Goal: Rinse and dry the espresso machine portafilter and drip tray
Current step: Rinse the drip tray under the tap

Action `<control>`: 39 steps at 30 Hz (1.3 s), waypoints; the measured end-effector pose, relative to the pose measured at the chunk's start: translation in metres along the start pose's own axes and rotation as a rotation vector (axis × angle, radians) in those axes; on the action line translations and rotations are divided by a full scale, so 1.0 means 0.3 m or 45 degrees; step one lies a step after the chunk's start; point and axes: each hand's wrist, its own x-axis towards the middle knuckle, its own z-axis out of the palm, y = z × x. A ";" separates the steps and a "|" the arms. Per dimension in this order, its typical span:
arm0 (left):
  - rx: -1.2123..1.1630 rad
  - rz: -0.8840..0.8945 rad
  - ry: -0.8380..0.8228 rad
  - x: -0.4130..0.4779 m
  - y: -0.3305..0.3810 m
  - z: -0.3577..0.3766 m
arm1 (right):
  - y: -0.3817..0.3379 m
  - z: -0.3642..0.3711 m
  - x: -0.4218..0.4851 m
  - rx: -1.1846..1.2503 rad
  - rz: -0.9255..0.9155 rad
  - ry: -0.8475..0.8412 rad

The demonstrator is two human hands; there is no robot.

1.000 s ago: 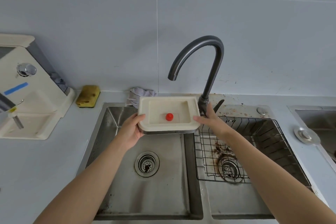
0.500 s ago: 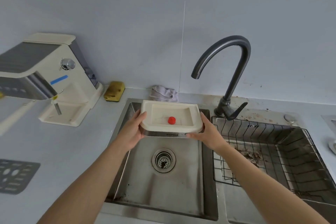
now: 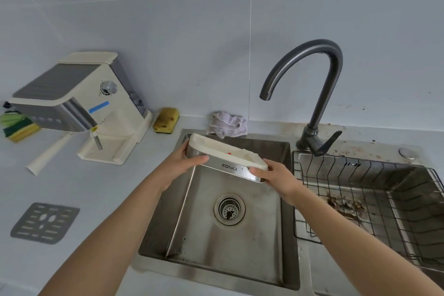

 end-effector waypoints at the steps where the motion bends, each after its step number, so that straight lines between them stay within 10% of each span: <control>1: 0.038 -0.023 0.025 0.003 0.004 0.000 | 0.003 0.000 0.001 0.012 0.022 -0.010; 39: 0.194 -0.392 0.311 0.082 -0.028 0.140 | 0.060 0.036 -0.041 -0.121 0.697 -0.087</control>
